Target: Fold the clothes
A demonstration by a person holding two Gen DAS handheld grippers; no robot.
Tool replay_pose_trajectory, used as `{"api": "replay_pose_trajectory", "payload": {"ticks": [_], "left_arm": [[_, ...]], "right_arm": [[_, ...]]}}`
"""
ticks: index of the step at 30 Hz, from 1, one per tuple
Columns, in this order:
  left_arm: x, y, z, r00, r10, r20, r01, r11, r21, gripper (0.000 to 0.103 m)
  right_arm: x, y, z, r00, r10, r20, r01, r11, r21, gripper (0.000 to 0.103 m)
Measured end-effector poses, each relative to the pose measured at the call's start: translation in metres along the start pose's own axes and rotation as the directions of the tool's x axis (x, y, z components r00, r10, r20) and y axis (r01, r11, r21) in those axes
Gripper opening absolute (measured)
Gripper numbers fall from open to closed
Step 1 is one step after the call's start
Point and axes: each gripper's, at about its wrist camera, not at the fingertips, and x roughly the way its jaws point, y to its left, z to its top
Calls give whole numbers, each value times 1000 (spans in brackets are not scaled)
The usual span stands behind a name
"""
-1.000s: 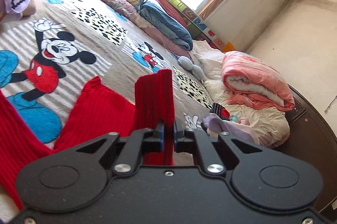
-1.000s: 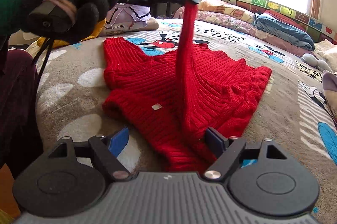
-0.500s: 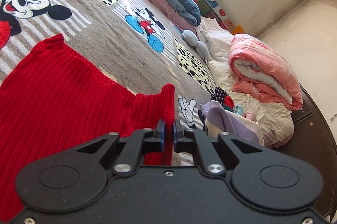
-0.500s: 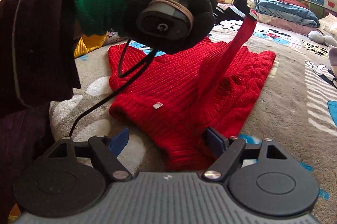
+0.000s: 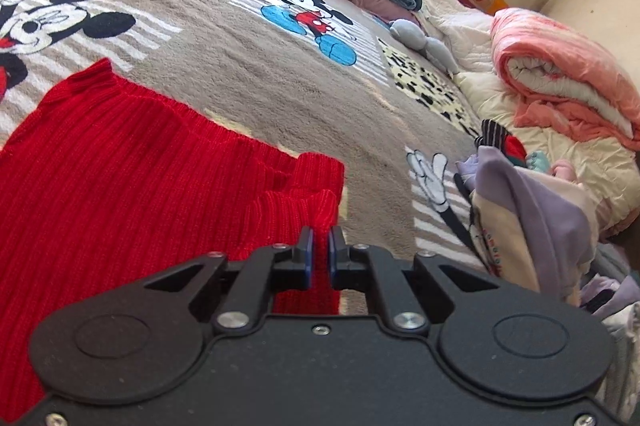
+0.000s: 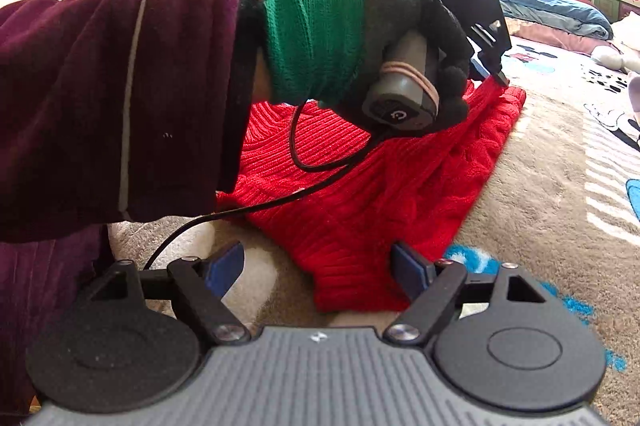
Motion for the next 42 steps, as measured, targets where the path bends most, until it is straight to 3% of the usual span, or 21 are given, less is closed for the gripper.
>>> {"api": "replay_pose_trajectory", "payload": {"ticks": [2, 4, 5, 7, 11, 13, 15, 16, 18, 22, 24, 27, 29, 32, 35, 37, 42], "left_arm": [[10, -7, -1, 999, -3, -51, 6, 998, 58, 14], [13, -8, 1, 995, -48, -83, 55, 996, 77, 40], [9, -7, 4, 994, -70, -87, 76, 994, 72, 45], [-8, -3, 8, 993, -99, -68, 103, 992, 70, 45], [-51, 5, 7, 985, -170, -19, 171, 972, 164, 45], [-66, 15, 1, 979, -201, -17, 200, 956, 214, 44], [-72, 21, -4, 978, -205, -29, 205, 941, 270, 42], [-72, 23, -7, 980, -196, -38, 198, 933, 299, 36], [-69, 25, -10, 979, -200, -51, 205, 924, 323, 31], [-51, 10, -10, 977, -200, -70, 211, 900, 382, 31], [-32, 0, -12, 984, -151, -91, 176, 884, 433, 31], [-4, -6, -15, 988, -78, -130, 131, 870, 475, 32], [4, -5, -19, 989, -51, -140, 114, 868, 484, 33], [3, -6, -19, 990, -28, -140, 93, 871, 483, 33], [4, -10, -20, 990, -8, -141, 78, 863, 499, 33], [5, -13, -21, 990, 6, -141, 68, 857, 511, 33], [7, -15, -20, 988, 22, -153, 60, 855, 515, 35]], "right_arm": [[0, 2, 0, 1000, -3, -3, 3, 1000, -6, 80], [0, 4, -1, 1000, -6, -7, 6, 1000, -13, 80], [-1, 5, -1, 1000, -9, -7, 9, 1000, -15, 80], [-6, 5, -1, 1000, -16, -1, 16, 1000, 1, 79], [-33, 7, -4, 995, -67, 72, 68, 998, 1, 79], [-41, 16, -2, 981, -114, 158, 124, 991, -52, 79], [-42, 28, 3, 953, -154, 262, 190, 975, -117, 81], [-36, 33, 6, 949, -147, 280, 195, 969, -154, 81], [-17, 38, 10, 950, -173, 259, 230, 950, -212, 81], [16, 24, 9, 962, -228, 149, 252, 954, -163, 80], [25, 16, 5, 971, -224, 79, 234, 962, -143, 79], [32, 17, 1, 971, -231, 57, 237, 957, -168, 81], [35, 17, 2, 968, -243, 63, 250, 955, -163, 80], [27, 19, 3, 946, -298, 130, 316, 936, -154, 71], [15, 27, 5, 918, -316, 241, 358, 920, -158, 72], [17, 33, 8, 914, -287, 287, 346, 920, -183, 76], [27, 20, 11, 965, -227, 129, 245, 960, -137, 80]]}}
